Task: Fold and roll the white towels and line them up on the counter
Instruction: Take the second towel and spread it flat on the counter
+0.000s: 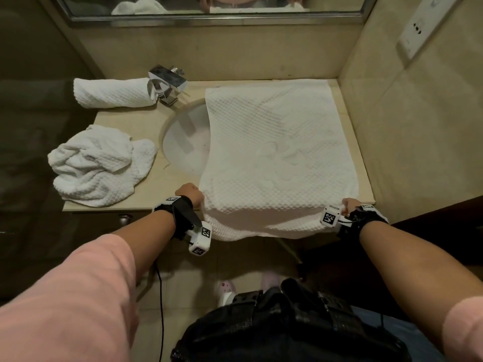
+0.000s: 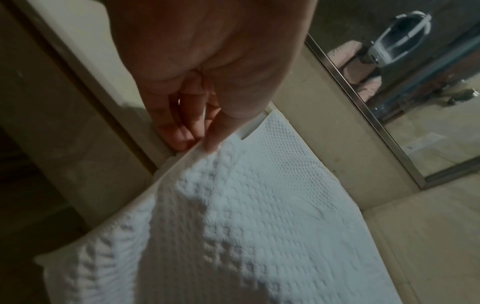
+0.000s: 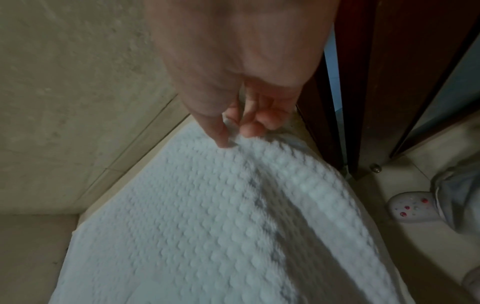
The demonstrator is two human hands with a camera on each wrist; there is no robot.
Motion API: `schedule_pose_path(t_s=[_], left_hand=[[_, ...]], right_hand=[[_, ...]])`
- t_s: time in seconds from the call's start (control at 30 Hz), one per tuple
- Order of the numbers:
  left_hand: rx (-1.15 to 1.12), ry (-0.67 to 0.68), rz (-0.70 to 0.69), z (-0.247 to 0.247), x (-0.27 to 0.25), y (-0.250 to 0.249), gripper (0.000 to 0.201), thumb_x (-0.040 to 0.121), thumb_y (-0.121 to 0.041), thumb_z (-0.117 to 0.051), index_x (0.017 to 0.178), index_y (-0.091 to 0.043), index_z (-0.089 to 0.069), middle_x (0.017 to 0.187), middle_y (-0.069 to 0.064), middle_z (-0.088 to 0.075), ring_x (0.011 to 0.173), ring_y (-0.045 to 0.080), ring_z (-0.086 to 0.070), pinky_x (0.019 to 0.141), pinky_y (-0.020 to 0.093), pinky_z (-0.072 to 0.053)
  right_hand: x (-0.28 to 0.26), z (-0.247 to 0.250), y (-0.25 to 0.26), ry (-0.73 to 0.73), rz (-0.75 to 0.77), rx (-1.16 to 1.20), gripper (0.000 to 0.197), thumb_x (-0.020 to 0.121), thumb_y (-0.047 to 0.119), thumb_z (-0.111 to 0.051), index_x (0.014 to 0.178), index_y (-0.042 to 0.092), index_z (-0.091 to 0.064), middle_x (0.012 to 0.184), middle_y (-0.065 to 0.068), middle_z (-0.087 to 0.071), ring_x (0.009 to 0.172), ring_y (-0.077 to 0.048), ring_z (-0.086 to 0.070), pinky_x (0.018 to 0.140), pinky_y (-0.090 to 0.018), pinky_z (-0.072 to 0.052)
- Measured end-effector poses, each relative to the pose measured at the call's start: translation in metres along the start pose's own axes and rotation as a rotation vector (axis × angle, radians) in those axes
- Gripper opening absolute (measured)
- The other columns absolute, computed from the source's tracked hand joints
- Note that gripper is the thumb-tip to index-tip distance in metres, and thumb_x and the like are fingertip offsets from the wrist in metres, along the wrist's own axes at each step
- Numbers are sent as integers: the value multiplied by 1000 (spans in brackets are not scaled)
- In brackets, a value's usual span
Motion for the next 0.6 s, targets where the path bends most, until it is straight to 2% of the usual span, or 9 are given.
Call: schedule_pose_path(t_s=[0.07,0.1,0.17,0.27,0.37,0.43,0.5,0.57,0.6], left_hand=[[-36,44,3,-4,7,2,26,88,-5,-55,64,-7,-46,69,8,-49,80,28,-51,71,34,-42],[-49,59,3,-6,9,3,31,89,-4,-53,61,-11,-42,66,5,-46,81,26,-49,74,35,-44],[-46,58,15,-7,13,4,35,91,-4,-50,60,-16,-38,67,0,-43,84,22,-49,84,33,-48],[-60,35,16,-9,16,8,37,94,-5,-44,61,-18,-35,67,-2,-40,87,21,-48,91,36,-50],[-53,-10,10,-7,14,10,38,95,-5,-42,61,-17,-31,68,2,-42,86,22,-47,86,35,-48],[-32,-37,13,-4,10,9,38,95,-5,-43,60,-15,-32,76,9,-48,79,25,-48,78,34,-46],[9,-62,10,-5,5,7,37,94,-4,-45,58,-10,-37,68,11,-49,62,27,-47,66,32,-41],[68,-60,13,-5,-1,4,35,91,-2,-49,57,-6,-41,59,9,-46,55,25,-44,58,31,-37],[103,-52,15,-5,-3,4,35,89,-2,-51,56,-6,-41,57,8,-45,54,24,-44,53,29,-35]], right_hand=[[2,-1,2,-46,-18,-19,23,95,29,-48,105,8,-49,102,-12,-54,82,-29,-55,79,-37,-47],[-3,-1,4,-109,-2,-42,28,93,30,-50,105,5,-53,102,-14,-57,85,-31,-58,76,-39,-47],[-13,-1,3,-206,70,8,25,90,28,-52,102,5,-54,93,-15,-58,80,-32,-56,60,-35,-43],[-14,-3,-3,-305,209,142,15,80,21,-53,82,11,-42,76,-12,-40,69,-24,-39,61,-33,-30],[-4,0,-4,-431,275,187,31,76,11,-53,66,17,-24,68,-6,-22,62,-20,-22,61,-36,-21],[-12,1,0,-465,308,169,29,81,7,-52,66,17,-30,68,-3,-27,63,-20,-28,63,-37,-26],[-14,2,2,-419,281,125,8,91,9,-50,99,6,-49,92,-13,-49,85,-26,-49,76,-39,-37],[-9,4,0,-416,217,28,39,96,15,-47,130,-3,-37,131,-21,-48,116,-33,-51,94,-42,-40],[-8,4,1,-405,210,13,45,97,17,-47,135,-3,-34,137,-23,-45,121,-35,-49,94,-41,-40]])
Point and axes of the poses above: each hand's wrist, its own x-axis towards the middle knuckle, its own z-axis out of the back of the hand, y = z × x, the point moved 1 cm from there along x, towards the middle knuckle
